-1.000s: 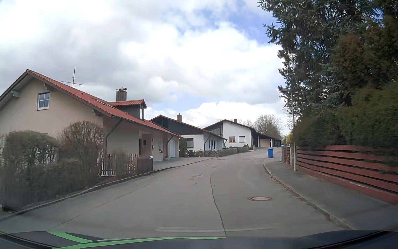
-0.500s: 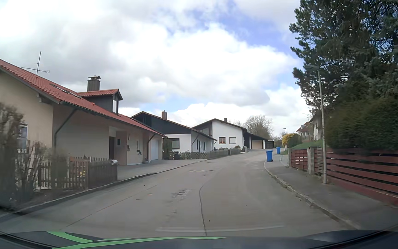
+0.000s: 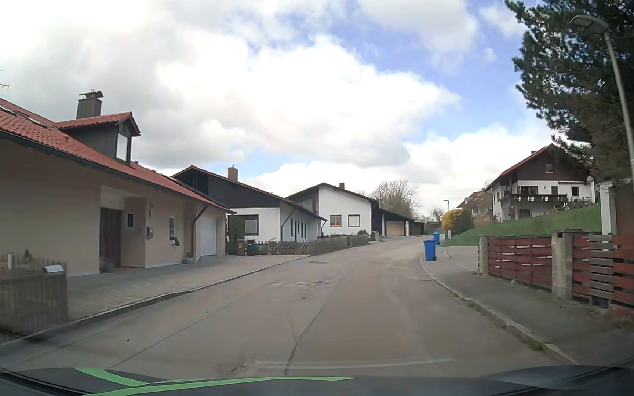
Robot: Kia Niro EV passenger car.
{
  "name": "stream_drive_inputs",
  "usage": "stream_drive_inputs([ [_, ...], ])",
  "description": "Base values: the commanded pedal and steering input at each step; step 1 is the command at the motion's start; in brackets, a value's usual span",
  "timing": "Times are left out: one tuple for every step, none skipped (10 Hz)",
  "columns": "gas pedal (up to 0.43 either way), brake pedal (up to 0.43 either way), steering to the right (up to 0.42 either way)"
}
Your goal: Follow the waypoints while adhering to traffic rules and regulations
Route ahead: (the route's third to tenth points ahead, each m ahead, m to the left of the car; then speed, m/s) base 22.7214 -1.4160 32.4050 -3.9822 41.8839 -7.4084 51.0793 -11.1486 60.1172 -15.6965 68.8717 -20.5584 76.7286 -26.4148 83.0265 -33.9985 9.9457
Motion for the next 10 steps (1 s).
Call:
stream_drive_inputs([
  [0.138,0.0,0.042],
  [0.138,0.0,0.041],
  [0.138,0.0,0.041],
  [0.138,0.0,0.041],
  [0.138,0.0,0.041],
  [0.138,0.0,0.041],
  [0.138,0.0,0.041],
  [0.138,0.0,0.041],
  [0.138,0.0,0.041],
  [0.138,0.0,0.041],
])
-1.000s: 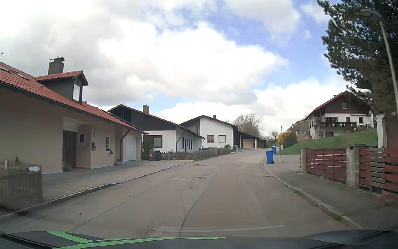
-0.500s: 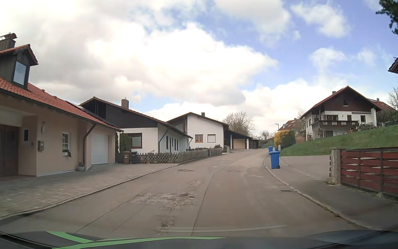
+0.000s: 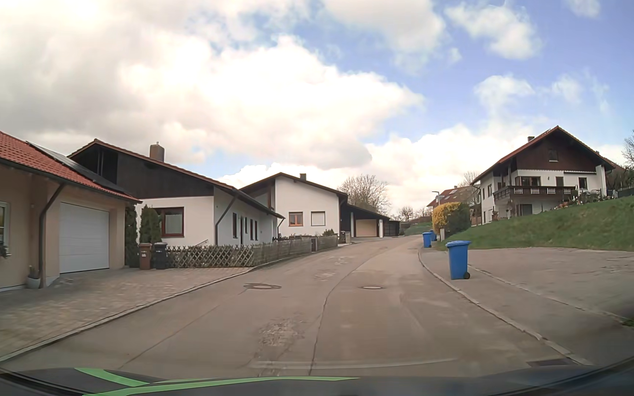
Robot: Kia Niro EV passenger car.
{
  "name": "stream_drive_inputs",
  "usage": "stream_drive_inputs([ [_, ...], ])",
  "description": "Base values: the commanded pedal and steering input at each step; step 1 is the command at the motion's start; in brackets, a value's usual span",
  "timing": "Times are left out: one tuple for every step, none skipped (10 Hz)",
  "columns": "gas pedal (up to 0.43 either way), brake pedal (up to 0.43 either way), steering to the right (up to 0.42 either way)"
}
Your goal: Follow the waypoints while adhering to traffic rules and regulations
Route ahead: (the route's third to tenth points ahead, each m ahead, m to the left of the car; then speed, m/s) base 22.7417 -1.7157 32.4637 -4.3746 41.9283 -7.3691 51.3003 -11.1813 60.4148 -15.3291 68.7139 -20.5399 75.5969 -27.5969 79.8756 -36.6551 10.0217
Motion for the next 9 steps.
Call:
stream_drive_inputs([
  [0.138,0.0,0.041],
  [0.138,0.0,0.042],
  [0.138,0.0,0.042],
  [0.138,0.0,0.043],
  [0.138,0.0,0.043],
  [0.138,0.0,0.043],
  [0.138,0.0,0.044],
  [0.138,0.0,0.044],
  [0.138,0.0,0.044],
])
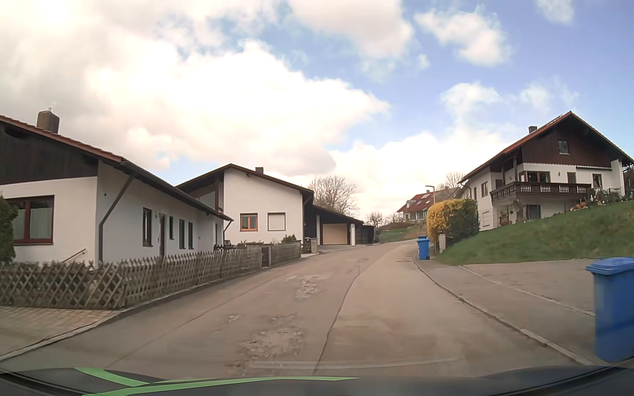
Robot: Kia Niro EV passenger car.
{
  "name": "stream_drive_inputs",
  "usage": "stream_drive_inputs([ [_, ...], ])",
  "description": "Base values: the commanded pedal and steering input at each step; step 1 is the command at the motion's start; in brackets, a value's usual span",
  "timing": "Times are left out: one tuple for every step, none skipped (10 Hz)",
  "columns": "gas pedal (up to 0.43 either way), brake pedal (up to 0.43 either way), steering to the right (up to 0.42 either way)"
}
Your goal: Follow the waypoints while adhering to traffic rules and regulations
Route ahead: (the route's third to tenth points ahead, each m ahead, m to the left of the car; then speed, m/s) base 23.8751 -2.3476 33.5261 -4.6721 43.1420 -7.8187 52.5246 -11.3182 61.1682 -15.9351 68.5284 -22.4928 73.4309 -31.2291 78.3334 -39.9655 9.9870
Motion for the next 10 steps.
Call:
stream_drive_inputs([
  [0.138,0.0,0.044],
  [0.138,0.0,0.044],
  [0.138,0.0,0.043],
  [0.15,0.0,0.041],
  [0.15,0.0,0.042],
  [0.15,0.0,0.039],
  [0.15,0.0,0.039],
  [0.15,0.0,0.038],
  [0.15,0.0,0.035],
  [0.15,0.0,0.035],
])
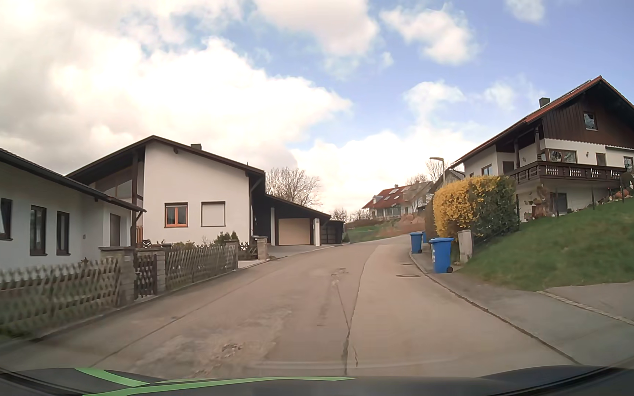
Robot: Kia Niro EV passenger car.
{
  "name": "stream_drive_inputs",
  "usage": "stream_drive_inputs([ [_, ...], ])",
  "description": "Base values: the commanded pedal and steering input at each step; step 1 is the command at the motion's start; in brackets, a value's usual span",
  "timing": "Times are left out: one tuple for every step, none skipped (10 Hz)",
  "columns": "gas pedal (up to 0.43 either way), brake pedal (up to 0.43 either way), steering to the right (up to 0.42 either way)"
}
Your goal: Follow the waypoints while adhering to traffic rules and regulations
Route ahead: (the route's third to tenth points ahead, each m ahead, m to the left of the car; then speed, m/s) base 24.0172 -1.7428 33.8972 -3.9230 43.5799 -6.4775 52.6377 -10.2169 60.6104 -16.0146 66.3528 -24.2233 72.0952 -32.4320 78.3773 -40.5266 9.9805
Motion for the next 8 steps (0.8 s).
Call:
stream_drive_inputs([
  [0.15,0.0,0.035],
  [0.15,0.0,0.035],
  [0.15,0.0,0.035],
  [0.15,0.0,0.035],
  [0.15,0.0,0.035],
  [0.15,0.0,0.035],
  [0.15,0.0,0.035],
  [0.15,0.0,0.035],
])
